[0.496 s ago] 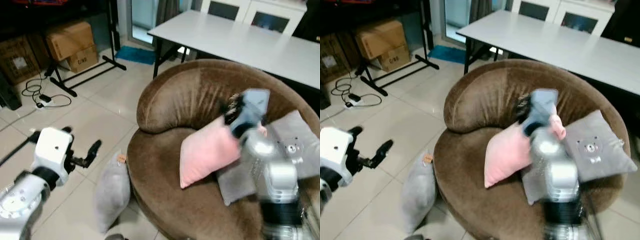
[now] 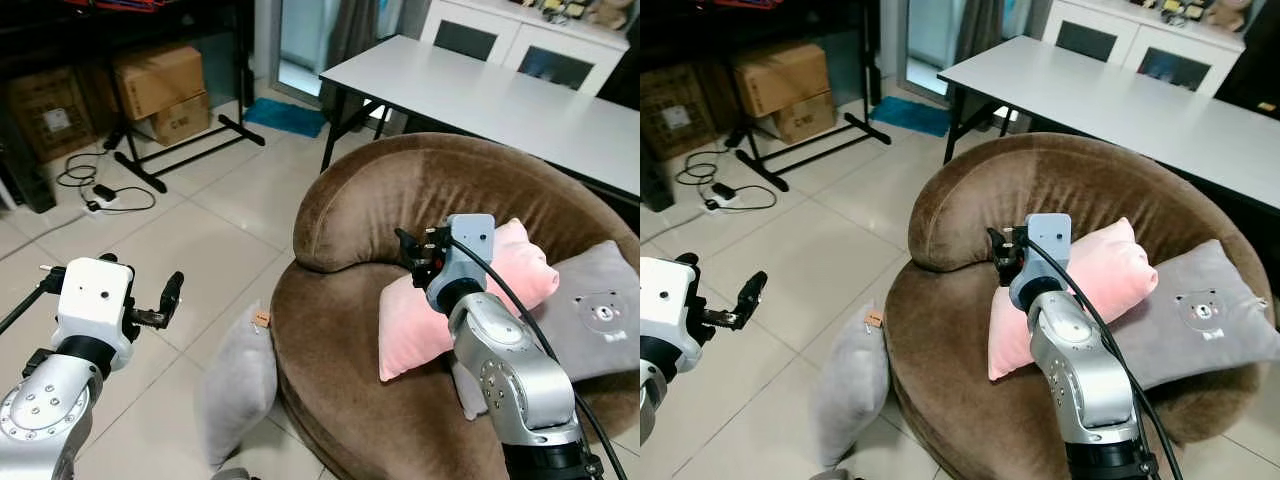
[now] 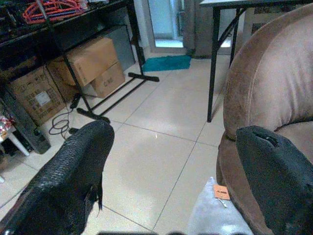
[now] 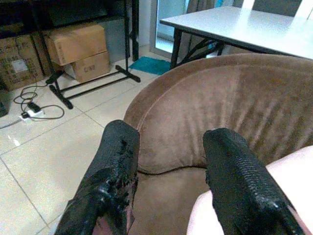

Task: Move the pillow to the sofa from floor

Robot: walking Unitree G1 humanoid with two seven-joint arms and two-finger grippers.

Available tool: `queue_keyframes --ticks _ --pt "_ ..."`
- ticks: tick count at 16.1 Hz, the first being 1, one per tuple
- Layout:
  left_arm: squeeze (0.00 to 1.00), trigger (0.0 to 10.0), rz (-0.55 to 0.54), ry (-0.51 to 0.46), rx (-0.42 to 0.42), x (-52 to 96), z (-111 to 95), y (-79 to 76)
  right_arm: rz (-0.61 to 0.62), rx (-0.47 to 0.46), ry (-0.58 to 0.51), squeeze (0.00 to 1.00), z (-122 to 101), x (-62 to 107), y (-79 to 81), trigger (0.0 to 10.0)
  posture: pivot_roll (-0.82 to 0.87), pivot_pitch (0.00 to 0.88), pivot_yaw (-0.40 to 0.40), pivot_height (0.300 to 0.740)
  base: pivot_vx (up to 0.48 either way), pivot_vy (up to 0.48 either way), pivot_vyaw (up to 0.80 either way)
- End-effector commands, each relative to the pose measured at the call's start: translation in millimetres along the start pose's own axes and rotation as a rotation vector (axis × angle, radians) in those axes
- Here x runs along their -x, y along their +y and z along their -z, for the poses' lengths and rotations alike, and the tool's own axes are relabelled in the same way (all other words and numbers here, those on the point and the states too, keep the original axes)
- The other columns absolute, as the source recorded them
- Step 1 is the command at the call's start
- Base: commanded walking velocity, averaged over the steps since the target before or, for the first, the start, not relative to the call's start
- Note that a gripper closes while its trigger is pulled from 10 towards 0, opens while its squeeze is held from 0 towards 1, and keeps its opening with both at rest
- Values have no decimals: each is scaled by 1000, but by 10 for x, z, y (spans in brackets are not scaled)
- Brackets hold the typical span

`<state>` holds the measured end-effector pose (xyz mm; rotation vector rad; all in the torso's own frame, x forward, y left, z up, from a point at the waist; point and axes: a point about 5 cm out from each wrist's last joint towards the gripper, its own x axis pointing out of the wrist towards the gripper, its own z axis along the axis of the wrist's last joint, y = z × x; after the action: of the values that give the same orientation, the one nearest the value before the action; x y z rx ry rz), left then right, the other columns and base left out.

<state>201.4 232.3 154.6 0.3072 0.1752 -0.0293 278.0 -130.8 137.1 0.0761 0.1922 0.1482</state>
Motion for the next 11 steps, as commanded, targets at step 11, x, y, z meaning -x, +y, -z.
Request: queue_keyframes --ticks 11 --pt "0 10000 3 -26 -13 -26 -55 -38 6 3 16 0 -38 -36 5 10000 60 0 -106 740 0 305 0"
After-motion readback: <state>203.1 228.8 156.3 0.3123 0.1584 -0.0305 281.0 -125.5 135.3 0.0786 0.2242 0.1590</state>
